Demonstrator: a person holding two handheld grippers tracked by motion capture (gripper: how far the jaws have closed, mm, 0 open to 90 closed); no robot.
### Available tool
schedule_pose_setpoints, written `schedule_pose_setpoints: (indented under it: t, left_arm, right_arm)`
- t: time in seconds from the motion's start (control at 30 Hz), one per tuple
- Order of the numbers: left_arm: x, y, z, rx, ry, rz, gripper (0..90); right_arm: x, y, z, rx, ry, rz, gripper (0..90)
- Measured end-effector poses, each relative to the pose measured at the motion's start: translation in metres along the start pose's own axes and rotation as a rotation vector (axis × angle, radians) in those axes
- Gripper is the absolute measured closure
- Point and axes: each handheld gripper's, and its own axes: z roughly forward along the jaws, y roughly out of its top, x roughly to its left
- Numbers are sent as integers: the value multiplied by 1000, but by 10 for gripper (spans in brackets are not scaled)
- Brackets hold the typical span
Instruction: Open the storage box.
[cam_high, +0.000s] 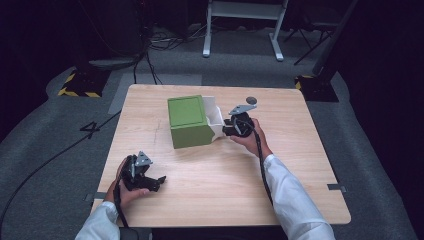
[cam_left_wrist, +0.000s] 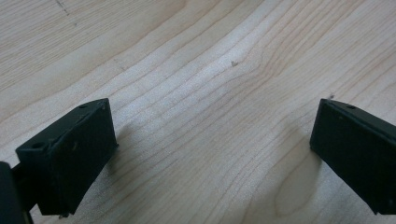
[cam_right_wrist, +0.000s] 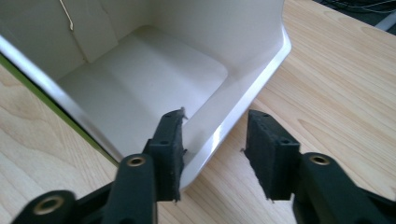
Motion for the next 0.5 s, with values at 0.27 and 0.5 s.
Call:
schedule_pose_setpoints:
  t: [0.27,0.5]
  left_arm:
    - [0,0,0,1,-1,1,4]
    - [0,0,0,0,-2,1,4]
  right_arm:
    - [-11,-12,-8,1,-7,22,610]
    - [-18,-15,-12,-2,-18,35,613]
